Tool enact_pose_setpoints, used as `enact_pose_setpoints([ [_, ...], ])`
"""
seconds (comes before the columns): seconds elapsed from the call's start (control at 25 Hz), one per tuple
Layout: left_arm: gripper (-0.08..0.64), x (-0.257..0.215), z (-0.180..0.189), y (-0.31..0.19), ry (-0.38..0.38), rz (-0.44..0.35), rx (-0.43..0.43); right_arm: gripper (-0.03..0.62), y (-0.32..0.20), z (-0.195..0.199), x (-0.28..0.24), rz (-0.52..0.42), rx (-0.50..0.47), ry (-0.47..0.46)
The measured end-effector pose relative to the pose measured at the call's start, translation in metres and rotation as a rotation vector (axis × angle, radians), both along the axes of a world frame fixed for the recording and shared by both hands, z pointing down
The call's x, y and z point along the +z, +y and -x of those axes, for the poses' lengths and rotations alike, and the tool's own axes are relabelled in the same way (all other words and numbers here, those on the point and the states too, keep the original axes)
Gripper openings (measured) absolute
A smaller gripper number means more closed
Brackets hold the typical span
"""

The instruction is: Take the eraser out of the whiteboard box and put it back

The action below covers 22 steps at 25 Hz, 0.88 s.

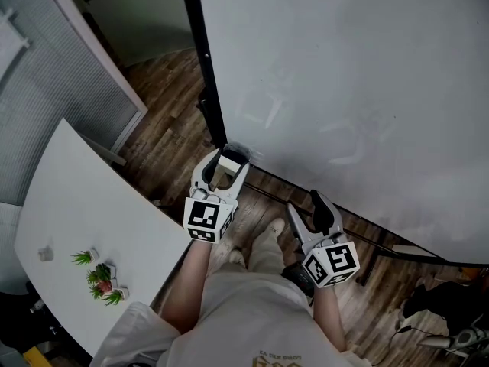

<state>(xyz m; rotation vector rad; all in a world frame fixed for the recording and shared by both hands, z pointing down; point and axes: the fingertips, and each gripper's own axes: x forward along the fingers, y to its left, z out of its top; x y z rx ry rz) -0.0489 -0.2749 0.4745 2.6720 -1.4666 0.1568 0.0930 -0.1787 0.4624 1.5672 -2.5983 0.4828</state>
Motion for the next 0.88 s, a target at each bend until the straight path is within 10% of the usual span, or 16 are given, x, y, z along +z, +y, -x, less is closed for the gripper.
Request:
enact_pose_setpoints([
  [0.88,0.259,-0.049,0.007,0.022,0.03,-0.091,0.002,0.264,0.022,-0.003,-0.023,-0.054,0.024,-0.015],
])
